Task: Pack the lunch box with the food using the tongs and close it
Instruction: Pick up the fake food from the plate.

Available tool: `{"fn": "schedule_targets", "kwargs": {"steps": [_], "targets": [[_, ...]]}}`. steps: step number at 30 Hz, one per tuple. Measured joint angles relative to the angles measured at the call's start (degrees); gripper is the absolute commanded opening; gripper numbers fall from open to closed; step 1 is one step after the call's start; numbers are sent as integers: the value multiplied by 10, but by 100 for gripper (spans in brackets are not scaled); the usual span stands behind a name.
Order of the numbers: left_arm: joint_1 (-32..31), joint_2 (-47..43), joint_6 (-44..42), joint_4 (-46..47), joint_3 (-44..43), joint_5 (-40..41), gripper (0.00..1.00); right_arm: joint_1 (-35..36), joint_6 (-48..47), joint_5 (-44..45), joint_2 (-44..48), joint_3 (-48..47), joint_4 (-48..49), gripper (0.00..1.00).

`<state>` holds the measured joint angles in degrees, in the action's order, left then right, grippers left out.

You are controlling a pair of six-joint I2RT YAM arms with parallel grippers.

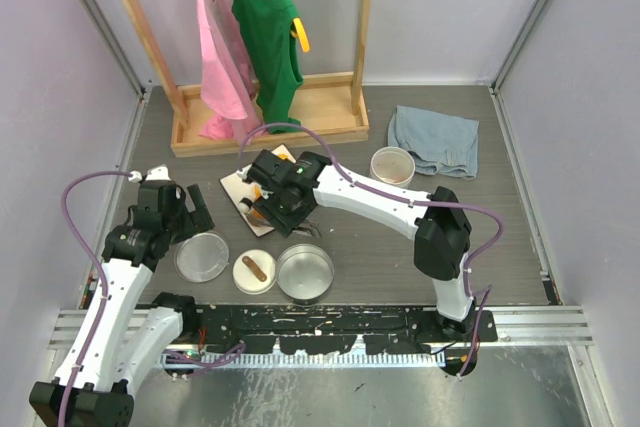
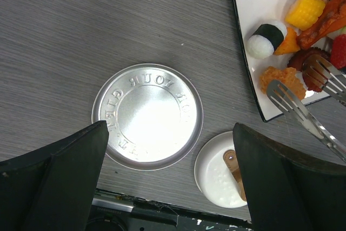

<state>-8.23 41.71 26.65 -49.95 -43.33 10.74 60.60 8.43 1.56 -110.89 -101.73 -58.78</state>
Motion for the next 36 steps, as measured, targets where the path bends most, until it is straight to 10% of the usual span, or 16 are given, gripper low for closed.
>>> {"fn": "schedule_targets", "kwargs": {"steps": [36], "targets": [[0,1,0,0,0,0,99,2,-11,-21,-9,0,-5,52]]}}
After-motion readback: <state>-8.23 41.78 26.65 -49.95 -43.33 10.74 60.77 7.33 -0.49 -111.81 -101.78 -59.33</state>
